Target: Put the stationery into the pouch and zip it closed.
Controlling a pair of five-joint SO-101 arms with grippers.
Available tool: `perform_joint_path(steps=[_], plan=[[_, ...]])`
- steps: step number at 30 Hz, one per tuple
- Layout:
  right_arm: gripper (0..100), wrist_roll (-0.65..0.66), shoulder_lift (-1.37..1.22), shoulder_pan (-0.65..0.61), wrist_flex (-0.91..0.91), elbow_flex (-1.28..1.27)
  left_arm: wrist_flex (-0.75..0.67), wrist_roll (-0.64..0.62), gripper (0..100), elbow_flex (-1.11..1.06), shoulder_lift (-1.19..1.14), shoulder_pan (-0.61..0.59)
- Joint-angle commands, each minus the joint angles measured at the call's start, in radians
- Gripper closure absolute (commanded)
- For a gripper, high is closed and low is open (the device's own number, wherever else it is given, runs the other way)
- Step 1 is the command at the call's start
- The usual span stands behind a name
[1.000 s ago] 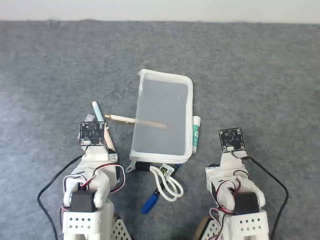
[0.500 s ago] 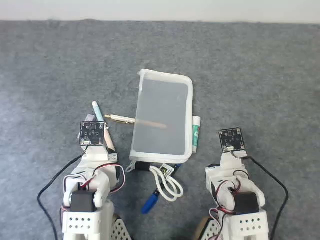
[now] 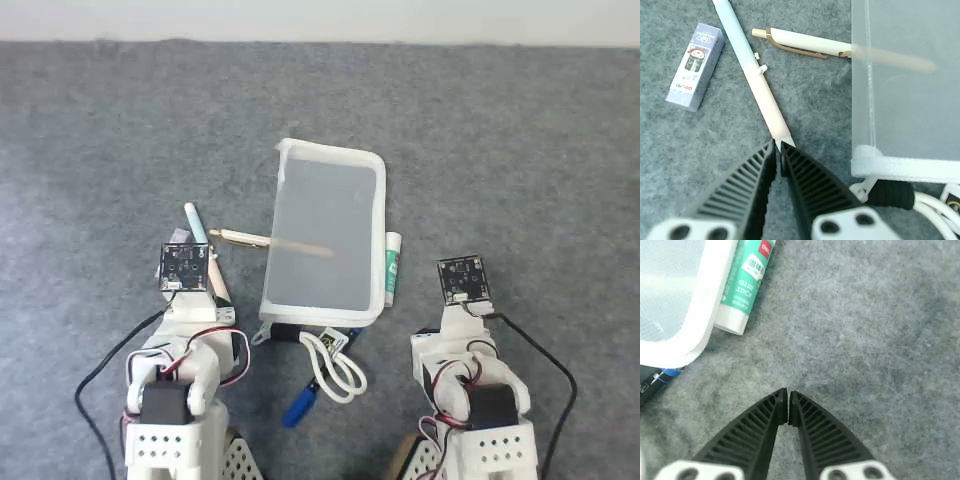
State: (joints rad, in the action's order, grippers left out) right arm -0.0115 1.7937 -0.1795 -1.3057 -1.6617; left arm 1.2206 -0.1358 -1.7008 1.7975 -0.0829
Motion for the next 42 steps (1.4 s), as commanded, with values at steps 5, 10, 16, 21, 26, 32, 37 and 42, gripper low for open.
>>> perform_joint_path(steps=[5, 10, 16, 21, 26, 32, 37, 42], plan=[[99.2, 0.003, 0.021, 0.013, -0.004, -0.021, 0.008, 0.005, 99, 0.015, -0.003, -0.002], [99.2, 0.003, 0.021, 0.013, -0.004, -0.021, 0.008, 0.005, 99, 0.015, -0.003, -0.002], [99.2, 0.003, 0.021, 0.013, -0.004, -0.021, 0.008, 0.005, 99, 0.015, -0.003, -0.002], [99.2, 0.003, 0.021, 0.013, -0.004, -0.021, 0.008, 0.005, 99, 0.015, -0.003, -0.002], [99.2, 0.003, 0.021, 0.013, -0.004, -0.021, 0.005, 0.011, 99, 0.015, -0.003, 0.02], [99.2, 0.003, 0.021, 0.013, -0.004, -0.021, 0.006, 0.008, 99, 0.015, -0.003, 0.068], [99.2, 0.003, 0.021, 0.007, -0.004, -0.021, 0.006, 0.008, 99, 0.015, -0.003, 0.068], [99.2, 0.003, 0.021, 0.007, -0.004, -0.021, 0.008, 0.008, 99, 0.015, -0.003, 0.069]])
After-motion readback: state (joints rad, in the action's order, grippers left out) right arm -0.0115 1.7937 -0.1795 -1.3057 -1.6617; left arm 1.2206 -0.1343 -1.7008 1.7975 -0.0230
